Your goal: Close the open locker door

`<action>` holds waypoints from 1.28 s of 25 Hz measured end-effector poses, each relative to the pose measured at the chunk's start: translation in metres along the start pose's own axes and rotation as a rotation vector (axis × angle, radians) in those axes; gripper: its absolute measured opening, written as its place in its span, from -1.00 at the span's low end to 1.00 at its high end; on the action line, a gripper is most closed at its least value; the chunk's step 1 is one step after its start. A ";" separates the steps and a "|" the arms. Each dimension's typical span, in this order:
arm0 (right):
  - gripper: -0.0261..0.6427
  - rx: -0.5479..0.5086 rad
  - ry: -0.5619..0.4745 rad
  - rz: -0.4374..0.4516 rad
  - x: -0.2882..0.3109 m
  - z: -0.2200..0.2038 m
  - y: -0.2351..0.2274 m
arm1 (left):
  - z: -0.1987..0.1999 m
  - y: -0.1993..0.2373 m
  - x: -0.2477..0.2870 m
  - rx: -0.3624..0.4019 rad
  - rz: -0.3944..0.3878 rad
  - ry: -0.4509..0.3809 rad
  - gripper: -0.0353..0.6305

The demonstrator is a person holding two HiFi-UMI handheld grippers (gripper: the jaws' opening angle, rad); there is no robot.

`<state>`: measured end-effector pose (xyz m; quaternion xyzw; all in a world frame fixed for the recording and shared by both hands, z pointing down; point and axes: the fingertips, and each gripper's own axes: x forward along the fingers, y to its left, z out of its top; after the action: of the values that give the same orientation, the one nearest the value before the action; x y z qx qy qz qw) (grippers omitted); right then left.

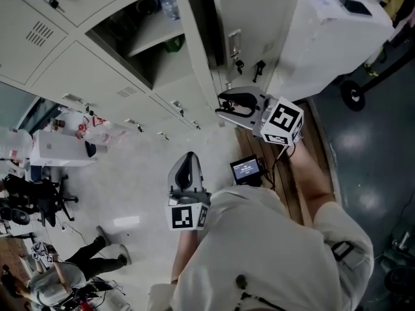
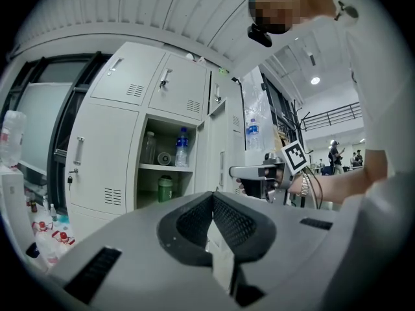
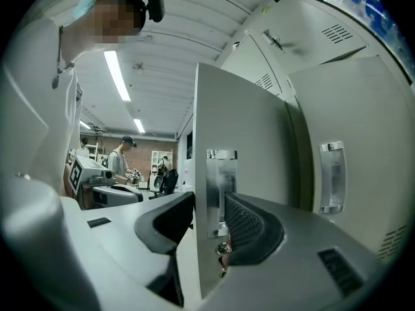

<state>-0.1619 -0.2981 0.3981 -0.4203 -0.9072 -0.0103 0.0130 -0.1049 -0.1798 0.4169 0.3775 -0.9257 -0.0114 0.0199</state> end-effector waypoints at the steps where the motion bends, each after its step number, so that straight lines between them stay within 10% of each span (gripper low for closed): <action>1: -0.46 0.000 0.000 0.009 0.003 0.000 0.001 | -0.001 0.001 -0.001 -0.001 0.006 0.003 -0.87; 32: -0.52 0.010 0.018 0.020 0.113 0.008 0.017 | -0.006 0.060 -0.002 -0.065 0.054 -0.022 -0.87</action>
<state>-0.2223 -0.2003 0.3940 -0.4294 -0.9028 -0.0095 0.0231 -0.1453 -0.1356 0.4251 0.3514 -0.9349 -0.0449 0.0224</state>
